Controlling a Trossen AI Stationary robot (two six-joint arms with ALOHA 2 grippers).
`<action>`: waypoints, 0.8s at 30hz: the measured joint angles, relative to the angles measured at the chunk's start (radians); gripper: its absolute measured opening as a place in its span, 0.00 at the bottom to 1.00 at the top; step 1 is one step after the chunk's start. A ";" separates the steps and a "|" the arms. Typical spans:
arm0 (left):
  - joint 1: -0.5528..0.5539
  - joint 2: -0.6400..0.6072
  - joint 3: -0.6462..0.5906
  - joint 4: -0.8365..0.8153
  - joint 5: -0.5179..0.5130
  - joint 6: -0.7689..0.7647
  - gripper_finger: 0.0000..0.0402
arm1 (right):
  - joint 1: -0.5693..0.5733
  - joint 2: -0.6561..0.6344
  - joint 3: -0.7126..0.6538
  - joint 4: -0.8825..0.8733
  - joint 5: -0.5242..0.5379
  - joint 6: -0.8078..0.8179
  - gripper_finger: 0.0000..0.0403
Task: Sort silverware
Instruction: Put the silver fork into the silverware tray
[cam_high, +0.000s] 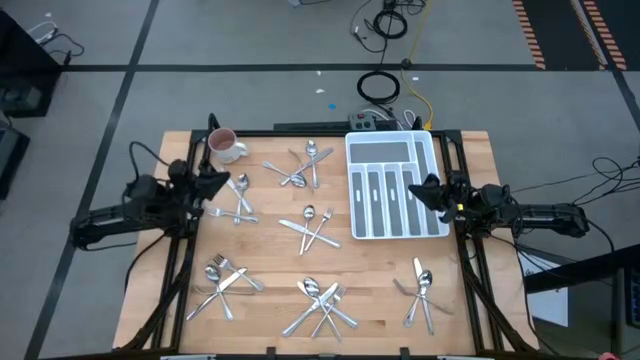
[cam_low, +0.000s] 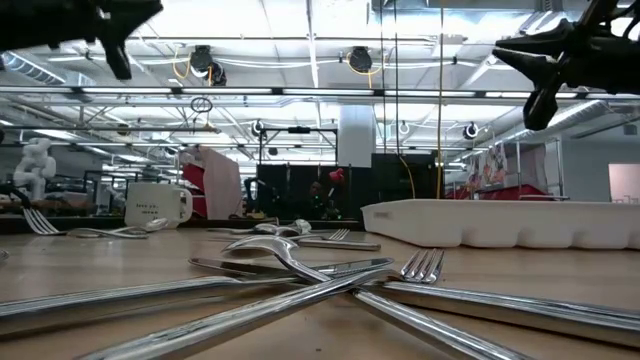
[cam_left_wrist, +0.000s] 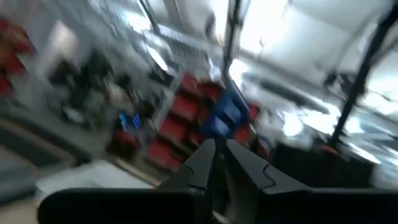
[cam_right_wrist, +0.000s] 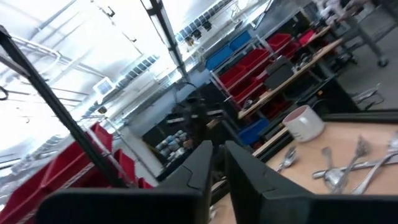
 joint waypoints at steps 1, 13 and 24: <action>-0.010 0.035 0.057 -0.045 0.020 0.000 0.11 | 0.000 0.000 0.000 0.000 0.008 -0.011 0.13; -0.180 0.613 0.755 -0.867 0.193 0.055 0.11 | 0.000 0.000 0.000 -0.008 0.026 -0.064 0.42; -0.380 0.898 0.848 -1.019 0.155 0.063 0.17 | 0.000 0.000 0.000 -0.096 0.023 -0.081 0.46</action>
